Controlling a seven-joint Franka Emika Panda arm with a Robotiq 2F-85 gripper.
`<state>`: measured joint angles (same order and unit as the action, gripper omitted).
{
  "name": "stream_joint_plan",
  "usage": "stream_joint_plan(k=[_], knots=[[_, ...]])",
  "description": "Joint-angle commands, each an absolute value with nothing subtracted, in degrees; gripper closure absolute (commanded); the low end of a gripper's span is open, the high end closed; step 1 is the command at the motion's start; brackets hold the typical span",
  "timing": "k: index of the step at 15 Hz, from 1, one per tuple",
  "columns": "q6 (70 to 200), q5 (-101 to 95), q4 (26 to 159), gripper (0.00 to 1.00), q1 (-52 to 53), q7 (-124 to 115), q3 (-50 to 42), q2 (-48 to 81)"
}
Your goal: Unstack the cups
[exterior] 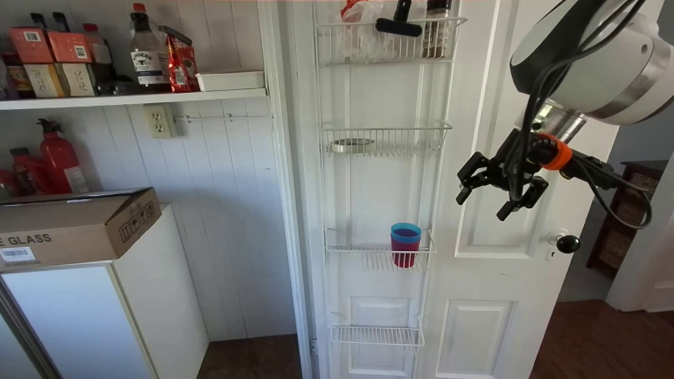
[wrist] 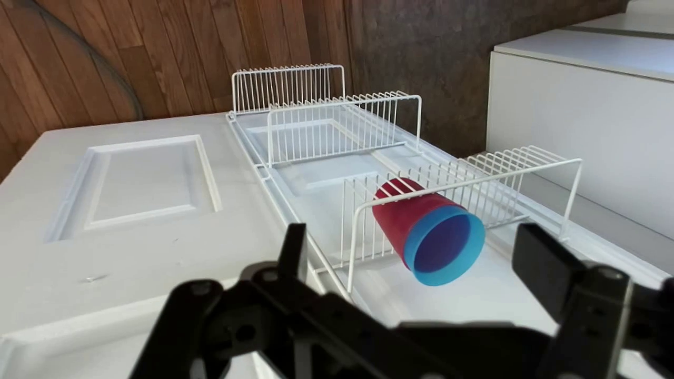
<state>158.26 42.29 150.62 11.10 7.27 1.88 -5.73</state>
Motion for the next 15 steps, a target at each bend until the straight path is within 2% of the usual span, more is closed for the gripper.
stream_joint_plan(k=[1,3,11,15], knots=[[158.3,42.3,150.6,0.00,11.0,7.3,1.9,-5.7],[158.3,42.3,150.6,0.00,10.9,7.3,1.9,-6.0],[161.1,70.2,139.9,0.00,12.3,31.7,2.8,8.1],[160.4,77.3,134.0,0.00,11.8,40.3,3.7,15.4]])
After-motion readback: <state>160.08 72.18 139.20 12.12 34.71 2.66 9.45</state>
